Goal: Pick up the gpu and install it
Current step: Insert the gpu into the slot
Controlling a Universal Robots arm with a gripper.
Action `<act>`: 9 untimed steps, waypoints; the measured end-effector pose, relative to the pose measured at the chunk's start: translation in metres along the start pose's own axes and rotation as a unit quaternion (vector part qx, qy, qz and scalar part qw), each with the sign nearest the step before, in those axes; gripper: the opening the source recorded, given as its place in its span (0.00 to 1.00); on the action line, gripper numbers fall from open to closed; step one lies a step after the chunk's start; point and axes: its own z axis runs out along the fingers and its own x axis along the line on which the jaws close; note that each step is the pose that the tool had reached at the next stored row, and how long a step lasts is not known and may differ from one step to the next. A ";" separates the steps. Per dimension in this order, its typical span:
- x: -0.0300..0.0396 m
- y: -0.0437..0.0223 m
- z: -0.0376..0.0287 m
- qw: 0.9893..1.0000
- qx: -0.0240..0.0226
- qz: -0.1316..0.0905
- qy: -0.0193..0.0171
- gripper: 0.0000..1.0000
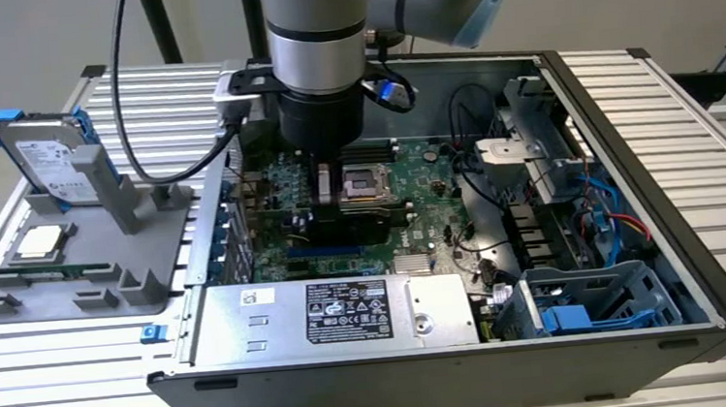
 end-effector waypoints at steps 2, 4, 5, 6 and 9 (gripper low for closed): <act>0.0001 0.0014 0.0003 1.000 0.000 0.000 0.000 0.00; 0.0001 0.0028 0.0004 1.000 0.000 0.000 0.000 0.00; 0.0001 0.0032 0.0004 1.000 0.000 0.000 0.000 0.00; 0.0001 0.0034 0.0005 1.000 0.000 0.000 0.000 0.00; 0.0000 0.0041 0.0012 1.000 0.000 0.000 0.000 0.00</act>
